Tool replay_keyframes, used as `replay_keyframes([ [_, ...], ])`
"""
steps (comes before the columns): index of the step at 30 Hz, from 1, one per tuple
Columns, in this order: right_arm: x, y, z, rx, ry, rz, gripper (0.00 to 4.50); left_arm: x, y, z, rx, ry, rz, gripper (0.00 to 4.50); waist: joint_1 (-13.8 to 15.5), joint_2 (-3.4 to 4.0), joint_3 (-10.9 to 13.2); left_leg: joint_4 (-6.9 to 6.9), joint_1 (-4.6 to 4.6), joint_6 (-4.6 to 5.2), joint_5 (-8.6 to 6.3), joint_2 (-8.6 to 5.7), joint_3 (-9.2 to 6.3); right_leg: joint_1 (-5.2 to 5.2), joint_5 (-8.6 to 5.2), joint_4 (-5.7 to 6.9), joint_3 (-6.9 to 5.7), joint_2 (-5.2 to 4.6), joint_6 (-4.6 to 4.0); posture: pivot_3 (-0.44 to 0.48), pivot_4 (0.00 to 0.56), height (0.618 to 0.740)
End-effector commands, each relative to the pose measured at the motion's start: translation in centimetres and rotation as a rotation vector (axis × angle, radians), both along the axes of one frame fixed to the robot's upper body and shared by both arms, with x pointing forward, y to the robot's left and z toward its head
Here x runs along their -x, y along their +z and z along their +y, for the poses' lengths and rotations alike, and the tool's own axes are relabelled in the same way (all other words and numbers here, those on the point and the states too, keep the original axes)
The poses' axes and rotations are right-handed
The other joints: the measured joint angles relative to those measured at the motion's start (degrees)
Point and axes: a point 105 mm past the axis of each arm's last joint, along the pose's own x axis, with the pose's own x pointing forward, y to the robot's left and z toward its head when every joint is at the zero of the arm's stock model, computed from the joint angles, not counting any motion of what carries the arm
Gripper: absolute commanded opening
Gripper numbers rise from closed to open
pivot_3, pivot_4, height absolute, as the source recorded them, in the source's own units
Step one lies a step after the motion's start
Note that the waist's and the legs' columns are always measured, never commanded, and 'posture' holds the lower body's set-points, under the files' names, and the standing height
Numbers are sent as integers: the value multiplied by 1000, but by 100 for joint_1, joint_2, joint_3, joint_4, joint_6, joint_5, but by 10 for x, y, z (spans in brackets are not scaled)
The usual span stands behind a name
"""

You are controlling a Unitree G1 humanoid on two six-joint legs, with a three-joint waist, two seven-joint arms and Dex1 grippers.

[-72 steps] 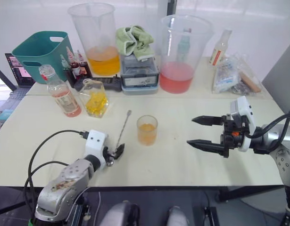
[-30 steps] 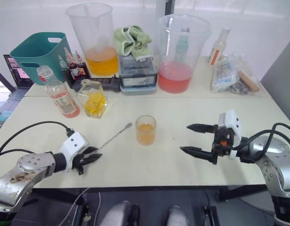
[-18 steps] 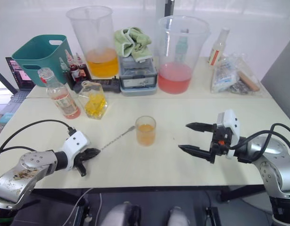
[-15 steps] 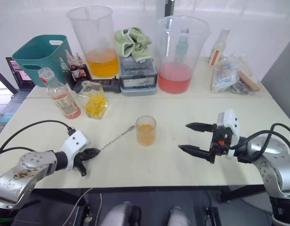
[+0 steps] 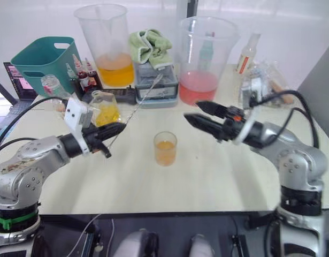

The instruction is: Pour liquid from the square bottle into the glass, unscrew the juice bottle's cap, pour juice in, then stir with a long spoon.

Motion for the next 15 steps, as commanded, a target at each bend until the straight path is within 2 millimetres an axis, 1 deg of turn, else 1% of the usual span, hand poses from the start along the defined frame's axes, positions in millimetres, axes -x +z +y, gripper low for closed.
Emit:
replay_keyframes([
  [1,-6,7,8,-93,-59,63,4500,10,11,-15,14,-54,-55,33,-6,0,0,-2,0,0,1,0,0,0,0,0,-1,2,0,0,150,739],
  [4,-8,3,18,-154,-69,128,4500,14,10,-23,4,-83,-60,33,-9,0,0,-2,-1,-3,3,-1,0,-1,0,3,-1,8,-1,0,150,739],
  [7,-11,2,18,-189,-96,174,4500,16,9,-28,-7,-108,-55,33,-8,0,0,-2,-1,-3,3,-4,0,0,0,2,0,10,0,0,150,739],
  [11,-18,5,22,-263,-126,225,4500,15,9,-30,-32,-114,-59,33,-51,0,0,-3,-1,-5,5,-2,-1,-1,0,1,1,16,0,0,150,739],
  [15,-17,6,26,-288,-132,253,4500,17,9,-31,-43,-112,-63,33,-109,1,0,-7,-1,-8,7,-2,-1,-3,0,5,2,18,0,0,150,739],
])
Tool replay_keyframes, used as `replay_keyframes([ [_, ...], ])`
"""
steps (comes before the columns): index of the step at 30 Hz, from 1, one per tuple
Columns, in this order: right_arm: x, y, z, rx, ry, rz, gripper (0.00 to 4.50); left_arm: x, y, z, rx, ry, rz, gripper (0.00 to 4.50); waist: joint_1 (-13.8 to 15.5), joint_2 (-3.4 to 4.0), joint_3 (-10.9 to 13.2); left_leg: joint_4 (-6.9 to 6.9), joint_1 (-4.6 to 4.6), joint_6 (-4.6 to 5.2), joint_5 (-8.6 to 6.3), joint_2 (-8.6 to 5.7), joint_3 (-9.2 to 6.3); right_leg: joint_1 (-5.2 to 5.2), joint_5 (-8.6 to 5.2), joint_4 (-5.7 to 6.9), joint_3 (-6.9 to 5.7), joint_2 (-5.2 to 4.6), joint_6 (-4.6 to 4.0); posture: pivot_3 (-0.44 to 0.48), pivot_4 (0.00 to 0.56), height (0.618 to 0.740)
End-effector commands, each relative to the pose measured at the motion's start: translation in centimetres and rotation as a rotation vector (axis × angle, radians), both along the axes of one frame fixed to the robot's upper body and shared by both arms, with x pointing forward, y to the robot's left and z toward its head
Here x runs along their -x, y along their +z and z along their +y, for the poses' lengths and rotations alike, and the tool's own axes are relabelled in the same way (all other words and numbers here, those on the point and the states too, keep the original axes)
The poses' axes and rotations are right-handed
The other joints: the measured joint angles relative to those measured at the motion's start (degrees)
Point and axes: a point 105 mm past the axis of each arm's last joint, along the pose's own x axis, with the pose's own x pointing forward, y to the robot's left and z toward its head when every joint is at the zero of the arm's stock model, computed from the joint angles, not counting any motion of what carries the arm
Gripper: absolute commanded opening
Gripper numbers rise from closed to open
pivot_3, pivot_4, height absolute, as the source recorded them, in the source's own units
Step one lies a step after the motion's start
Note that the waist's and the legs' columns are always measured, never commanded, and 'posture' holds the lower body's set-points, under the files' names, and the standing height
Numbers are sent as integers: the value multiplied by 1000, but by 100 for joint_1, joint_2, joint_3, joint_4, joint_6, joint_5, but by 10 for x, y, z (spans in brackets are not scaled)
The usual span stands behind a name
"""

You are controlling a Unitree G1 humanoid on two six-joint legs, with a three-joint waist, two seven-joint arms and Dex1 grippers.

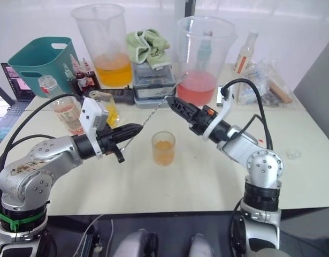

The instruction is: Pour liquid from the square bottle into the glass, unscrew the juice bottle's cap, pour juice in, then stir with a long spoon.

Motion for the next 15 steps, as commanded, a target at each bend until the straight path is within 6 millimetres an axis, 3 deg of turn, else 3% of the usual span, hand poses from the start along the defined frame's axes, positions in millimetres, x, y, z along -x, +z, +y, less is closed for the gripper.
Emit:
replay_keyframes([
  [1,4,15,1,-41,-9,-31,4500,6,13,-4,-5,-18,-67,33,-28,0,0,-1,0,0,0,0,0,0,0,0,0,0,0,0,150,739],
  [7,-1,12,20,-80,21,23,2666,-1,13,-5,-3,-29,-54,0,-61,1,0,-8,0,-9,6,2,1,-9,0,2,3,6,-1,0,150,739],
  [15,-1,17,18,-141,12,22,31,-1,9,-7,-10,-43,-45,0,-64,1,0,-13,-1,-9,6,1,1,-9,0,4,5,6,-1,0,150,739],
])
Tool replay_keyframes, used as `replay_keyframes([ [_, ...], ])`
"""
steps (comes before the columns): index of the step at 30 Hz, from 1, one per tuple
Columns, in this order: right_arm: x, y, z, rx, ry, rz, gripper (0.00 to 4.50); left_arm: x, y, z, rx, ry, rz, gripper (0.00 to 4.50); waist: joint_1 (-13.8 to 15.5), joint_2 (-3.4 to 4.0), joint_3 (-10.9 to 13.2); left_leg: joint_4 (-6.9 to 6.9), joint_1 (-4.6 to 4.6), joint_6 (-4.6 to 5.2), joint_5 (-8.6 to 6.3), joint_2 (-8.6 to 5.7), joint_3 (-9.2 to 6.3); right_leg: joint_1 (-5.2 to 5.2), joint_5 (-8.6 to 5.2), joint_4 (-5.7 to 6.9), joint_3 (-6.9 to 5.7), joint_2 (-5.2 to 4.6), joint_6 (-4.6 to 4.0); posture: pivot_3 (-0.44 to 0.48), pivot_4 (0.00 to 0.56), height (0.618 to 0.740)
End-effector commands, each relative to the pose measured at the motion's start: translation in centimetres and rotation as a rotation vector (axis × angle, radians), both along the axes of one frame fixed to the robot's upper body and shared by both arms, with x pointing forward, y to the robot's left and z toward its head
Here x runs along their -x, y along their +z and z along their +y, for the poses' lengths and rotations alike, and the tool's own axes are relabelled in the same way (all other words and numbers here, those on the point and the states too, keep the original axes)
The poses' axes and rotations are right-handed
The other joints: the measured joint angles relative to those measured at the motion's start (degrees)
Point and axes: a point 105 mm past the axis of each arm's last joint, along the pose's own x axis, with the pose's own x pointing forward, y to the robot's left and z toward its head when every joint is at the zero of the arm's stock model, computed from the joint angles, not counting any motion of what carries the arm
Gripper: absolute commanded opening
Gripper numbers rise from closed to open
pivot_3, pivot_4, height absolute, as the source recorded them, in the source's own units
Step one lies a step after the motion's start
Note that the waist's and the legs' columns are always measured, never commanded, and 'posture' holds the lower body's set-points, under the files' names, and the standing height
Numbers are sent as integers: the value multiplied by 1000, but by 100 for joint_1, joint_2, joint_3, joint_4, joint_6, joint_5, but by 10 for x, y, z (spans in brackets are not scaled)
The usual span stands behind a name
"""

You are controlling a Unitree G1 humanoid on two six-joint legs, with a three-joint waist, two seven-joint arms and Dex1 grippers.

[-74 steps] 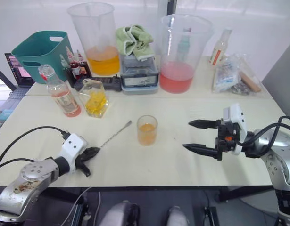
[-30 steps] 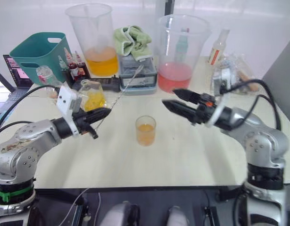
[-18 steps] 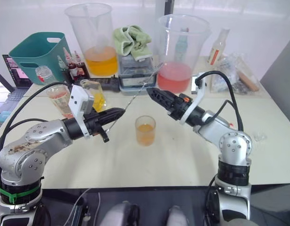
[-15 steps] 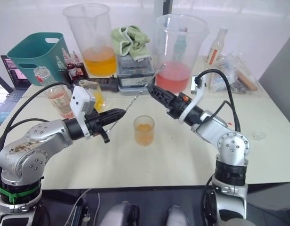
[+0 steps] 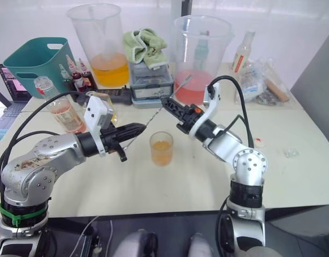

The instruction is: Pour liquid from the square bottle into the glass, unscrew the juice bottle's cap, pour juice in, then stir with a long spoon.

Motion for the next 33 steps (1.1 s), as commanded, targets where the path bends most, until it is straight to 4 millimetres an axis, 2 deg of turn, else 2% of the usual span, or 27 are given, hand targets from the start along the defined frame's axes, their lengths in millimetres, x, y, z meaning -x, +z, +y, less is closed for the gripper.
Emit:
replay_keyframes([
  [1,5,19,-7,-77,-5,-56,31,2,9,0,0,-11,-47,0,-11,0,0,-3,0,-1,1,0,1,-2,0,0,1,0,0,0,150,739],
  [10,8,22,-10,-92,-6,-62,31,3,8,-1,-3,-5,-52,0,-13,0,0,-10,0,-3,2,0,2,-2,0,-1,3,1,0,0,150,739],
  [13,7,28,-14,-82,-17,-90,0,1,14,7,33,16,-49,859,-9,0,0,-11,0,-3,2,-1,2,-3,0,-2,3,1,0,0,150,739],
  [17,5,47,-25,-100,-22,-138,0,3,27,19,61,11,-74,2184,-25,0,0,-14,0,-4,3,0,4,-7,0,-3,5,1,0,0,150,739],
  [22,9,79,-35,-44,-5,-273,0,11,36,41,28,-4,-87,3878,-58,1,1,-21,-2,-6,5,0,13,-23,0,-2,11,1,-1,0,150,739],
  [23,10,85,-37,-19,-5,-308,0,12,36,45,21,-6,-83,4233,-56,0,0,-26,-1,-7,5,0,14,-24,0,-1,12,1,-1,0,150,739],
  [24,13,88,-35,77,4,-372,0,14,35,50,10,-9,-76,4462,-57,1,0,-28,-1,-7,5,0,14,-24,0,-2,11,1,-1,0,150,739],
  [26,17,87,-33,209,43,-446,0,15,29,56,-32,-11,-64,4462,-49,1,1,-38,-1,-7,5,-2,18,-26,0,-3,14,0,-1,0,150,739],
  [28,17,84,-34,238,74,-457,0,13,24,59,-77,-1,-63,4462,-49,-1,0,-44,0,-7,5,-1,21,-25,0,-11,14,0,-1,0,150,739],
  [33,15,69,-36,371,81,-481,0,16,26,52,-59,-37,-68,4462,-40,-2,1,-46,-1,-9,7,0,25,-28,0,-14,15,-2,-1,0,150,739],
])
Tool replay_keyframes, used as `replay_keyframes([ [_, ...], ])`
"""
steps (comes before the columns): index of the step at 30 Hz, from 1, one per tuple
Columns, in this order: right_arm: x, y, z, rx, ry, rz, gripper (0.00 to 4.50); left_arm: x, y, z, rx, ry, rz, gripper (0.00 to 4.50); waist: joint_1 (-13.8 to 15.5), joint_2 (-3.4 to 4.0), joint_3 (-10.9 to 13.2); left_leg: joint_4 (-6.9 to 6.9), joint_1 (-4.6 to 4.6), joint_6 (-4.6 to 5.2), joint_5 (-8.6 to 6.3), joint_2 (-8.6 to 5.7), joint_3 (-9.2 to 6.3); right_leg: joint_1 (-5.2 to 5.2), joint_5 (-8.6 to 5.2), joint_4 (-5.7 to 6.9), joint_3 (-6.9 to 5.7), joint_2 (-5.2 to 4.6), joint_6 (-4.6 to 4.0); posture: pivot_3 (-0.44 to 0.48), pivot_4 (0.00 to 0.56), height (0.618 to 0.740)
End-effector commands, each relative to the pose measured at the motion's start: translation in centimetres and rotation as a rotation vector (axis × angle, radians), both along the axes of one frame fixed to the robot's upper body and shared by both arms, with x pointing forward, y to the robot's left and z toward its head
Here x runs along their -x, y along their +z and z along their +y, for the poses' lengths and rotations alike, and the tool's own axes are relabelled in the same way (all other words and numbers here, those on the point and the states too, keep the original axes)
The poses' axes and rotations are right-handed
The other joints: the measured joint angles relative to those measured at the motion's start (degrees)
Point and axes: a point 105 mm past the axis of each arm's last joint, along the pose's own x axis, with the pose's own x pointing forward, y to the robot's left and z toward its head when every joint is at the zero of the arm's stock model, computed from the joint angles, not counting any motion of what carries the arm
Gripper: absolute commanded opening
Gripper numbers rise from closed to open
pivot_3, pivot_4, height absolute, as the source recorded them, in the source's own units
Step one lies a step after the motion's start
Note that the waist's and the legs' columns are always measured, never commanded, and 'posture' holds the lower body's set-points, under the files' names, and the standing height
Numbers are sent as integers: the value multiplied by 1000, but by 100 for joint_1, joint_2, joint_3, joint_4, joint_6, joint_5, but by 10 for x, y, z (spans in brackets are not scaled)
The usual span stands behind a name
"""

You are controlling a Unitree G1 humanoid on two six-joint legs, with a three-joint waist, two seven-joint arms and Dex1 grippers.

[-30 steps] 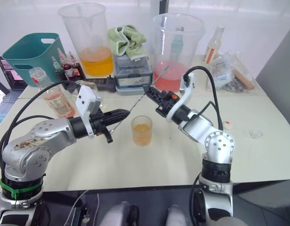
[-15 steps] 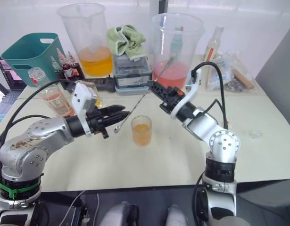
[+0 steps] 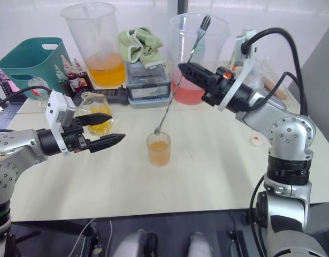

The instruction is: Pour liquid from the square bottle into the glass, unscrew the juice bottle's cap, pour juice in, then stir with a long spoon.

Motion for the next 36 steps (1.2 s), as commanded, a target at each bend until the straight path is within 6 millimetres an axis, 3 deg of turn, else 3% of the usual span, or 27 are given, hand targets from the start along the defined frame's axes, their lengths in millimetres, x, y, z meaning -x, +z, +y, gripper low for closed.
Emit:
replay_keyframes([
  [1,4,-1,0,80,0,-73,0,6,9,-8,2,-43,-49,4462,11,0,0,0,0,0,0,0,0,0,0,0,0,-1,0,0,150,739],
  [10,14,-30,35,316,61,-213,0,17,3,-18,2,-91,-25,4462,10,-1,0,-1,-4,-1,1,0,3,-17,0,4,4,-3,0,0,150,739],
  [17,12,-47,48,404,56,-316,0,13,-6,-7,-50,-28,31,4462,22,-1,0,0,-4,-6,4,-1,5,-22,0,6,4,-3,0,0,150,739],
  [28,16,-47,69,224,97,-387,0,22,-25,-1,-60,-24,84,4462,1,-11,-5,-5,-3,-17,10,3,8,-28,2,12,2,-2,-4,0,150,739],
  [32,24,-53,74,218,180,-323,0,22,-29,0,-59,-20,90,4462,4,-11,-4,-6,-3,-18,11,3,7,-30,2,13,2,-2,-5,0,150,739],
  [36,27,-59,67,323,177,-316,0,20,-31,0,-57,-21,93,4462,10,-11,-4,-6,-3,-18,11,3,7,-30,5,13,1,-2,-10,0,150,739],
])
